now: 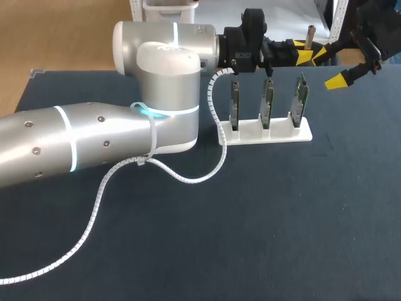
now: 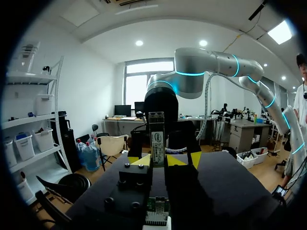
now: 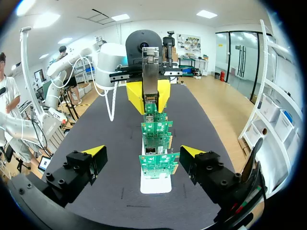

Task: Pick up the optical module with the left hand, and insert it into the network port with the right hand.

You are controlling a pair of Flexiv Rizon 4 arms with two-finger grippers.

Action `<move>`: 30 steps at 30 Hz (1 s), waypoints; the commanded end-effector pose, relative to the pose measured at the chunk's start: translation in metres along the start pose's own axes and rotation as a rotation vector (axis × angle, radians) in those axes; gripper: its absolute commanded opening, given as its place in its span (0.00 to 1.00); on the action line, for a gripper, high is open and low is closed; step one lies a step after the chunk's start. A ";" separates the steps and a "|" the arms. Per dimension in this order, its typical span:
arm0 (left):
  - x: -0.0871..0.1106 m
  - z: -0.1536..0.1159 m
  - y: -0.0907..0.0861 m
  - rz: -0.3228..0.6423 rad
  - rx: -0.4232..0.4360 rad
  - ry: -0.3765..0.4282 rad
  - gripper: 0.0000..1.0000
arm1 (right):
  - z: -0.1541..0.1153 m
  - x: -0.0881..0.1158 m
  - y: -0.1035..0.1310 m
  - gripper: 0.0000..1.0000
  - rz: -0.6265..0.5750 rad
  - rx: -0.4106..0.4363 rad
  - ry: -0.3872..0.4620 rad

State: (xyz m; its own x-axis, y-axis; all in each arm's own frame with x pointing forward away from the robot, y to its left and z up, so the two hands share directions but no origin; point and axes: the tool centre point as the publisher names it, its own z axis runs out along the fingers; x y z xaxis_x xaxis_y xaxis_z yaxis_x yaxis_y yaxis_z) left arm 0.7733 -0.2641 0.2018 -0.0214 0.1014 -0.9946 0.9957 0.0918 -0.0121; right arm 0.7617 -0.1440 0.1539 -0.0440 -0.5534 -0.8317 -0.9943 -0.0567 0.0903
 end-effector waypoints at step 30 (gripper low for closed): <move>0.022 0.014 -0.010 -0.074 0.048 0.007 0.00 | 0.000 0.000 0.002 1.00 0.000 0.006 0.000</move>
State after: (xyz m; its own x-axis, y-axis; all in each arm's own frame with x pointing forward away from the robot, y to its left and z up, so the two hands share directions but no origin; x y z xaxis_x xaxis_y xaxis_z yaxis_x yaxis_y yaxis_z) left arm 0.7607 -0.2748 0.1795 -0.0943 0.1007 -0.9904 0.9945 0.0558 -0.0890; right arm 0.7617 -0.1440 0.1539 -0.0440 -0.5534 -0.8317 -0.9943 -0.0567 0.0903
